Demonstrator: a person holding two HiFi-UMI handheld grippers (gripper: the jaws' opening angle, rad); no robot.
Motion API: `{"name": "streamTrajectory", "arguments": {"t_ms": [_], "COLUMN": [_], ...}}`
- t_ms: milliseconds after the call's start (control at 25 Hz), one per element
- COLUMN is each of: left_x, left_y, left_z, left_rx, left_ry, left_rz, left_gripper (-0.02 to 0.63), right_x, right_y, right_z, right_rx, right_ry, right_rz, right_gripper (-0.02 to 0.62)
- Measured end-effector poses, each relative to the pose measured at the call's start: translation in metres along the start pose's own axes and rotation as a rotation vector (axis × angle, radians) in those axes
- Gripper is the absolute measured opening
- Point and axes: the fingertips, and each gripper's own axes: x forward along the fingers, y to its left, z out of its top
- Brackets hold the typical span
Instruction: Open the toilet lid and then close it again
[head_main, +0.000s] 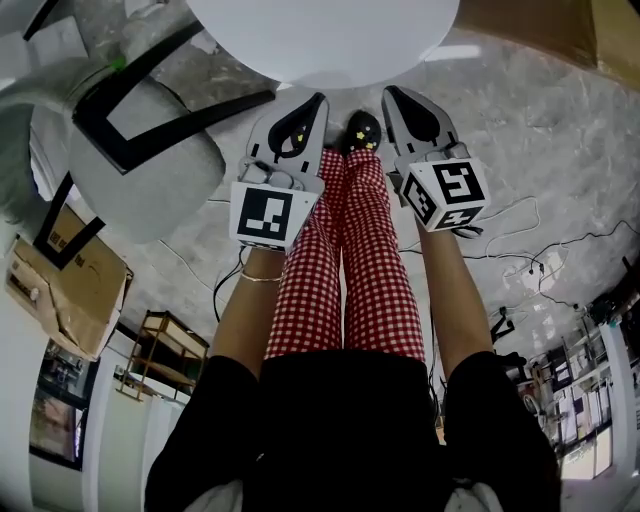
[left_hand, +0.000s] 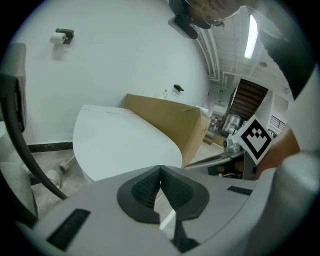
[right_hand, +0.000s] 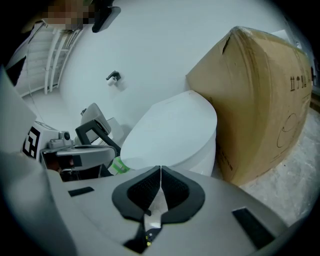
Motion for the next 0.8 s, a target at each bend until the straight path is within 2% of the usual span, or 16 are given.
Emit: {"name": "streamTrajectory", "arguments": {"t_ms": [200, 400, 600, 800], "left_x": [0.002, 0.004, 0.004, 0.003], "left_y": [0.001, 0.002, 0.005, 0.005], "left_z": [-0.001, -0.002, -0.002, -0.005], "left_rx": [-0.001, -0.013, -0.017, -0.029], "left_ry": [0.009, 0.013, 0.016, 0.018], "left_rz": [-0.008, -0.007, 0.0, -0.004], "left_gripper": [0.003, 0.003, 0.003, 0.003], "right_x": [0.007, 0.012, 0.015, 0.014], "right_y": [-0.006, -0.013, -0.014, -0.013], "right_z": [-0.004, -0.008, -0.004, -0.003], "right_rx": [-0.003, -0.053, -0.068, -0.141], "right_ry": [0.025, 0.07, 0.062, 0.05], "right_rz": [-0.011, -0.031, -0.04, -0.048], "right_gripper": [0.021, 0.021, 0.021, 0.021]}}
